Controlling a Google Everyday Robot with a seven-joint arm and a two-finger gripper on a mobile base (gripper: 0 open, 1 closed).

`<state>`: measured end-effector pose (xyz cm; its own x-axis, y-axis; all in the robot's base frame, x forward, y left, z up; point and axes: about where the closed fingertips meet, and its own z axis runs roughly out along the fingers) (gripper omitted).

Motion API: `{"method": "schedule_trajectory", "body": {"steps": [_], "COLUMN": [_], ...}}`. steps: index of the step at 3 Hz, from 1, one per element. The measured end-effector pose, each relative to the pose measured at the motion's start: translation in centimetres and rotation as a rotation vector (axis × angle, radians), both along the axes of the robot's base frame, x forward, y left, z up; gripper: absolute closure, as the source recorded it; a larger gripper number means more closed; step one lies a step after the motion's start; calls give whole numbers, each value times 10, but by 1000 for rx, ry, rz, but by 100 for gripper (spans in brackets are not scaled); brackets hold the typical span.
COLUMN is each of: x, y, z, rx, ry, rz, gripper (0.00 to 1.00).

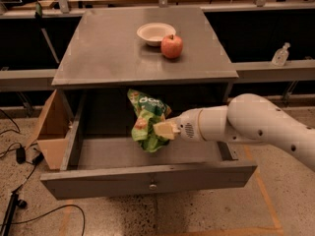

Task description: Pick green rice chip bag from top drawer and place on counter

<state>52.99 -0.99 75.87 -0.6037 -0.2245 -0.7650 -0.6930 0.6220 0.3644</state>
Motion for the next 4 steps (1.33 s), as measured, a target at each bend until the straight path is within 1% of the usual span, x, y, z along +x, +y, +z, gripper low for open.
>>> {"method": "schedule_trajectory", "body": {"steps": [1,2,3,4], "x": [0,7,25,42], "y": [-16,-24,-20,-10], "z": [52,105,154,196], "rx": [43,70,88,108], "ry": [-35,-78,-151,-239], "rz": [19,58,117,165], "gripper": [100,100,100,100]}}
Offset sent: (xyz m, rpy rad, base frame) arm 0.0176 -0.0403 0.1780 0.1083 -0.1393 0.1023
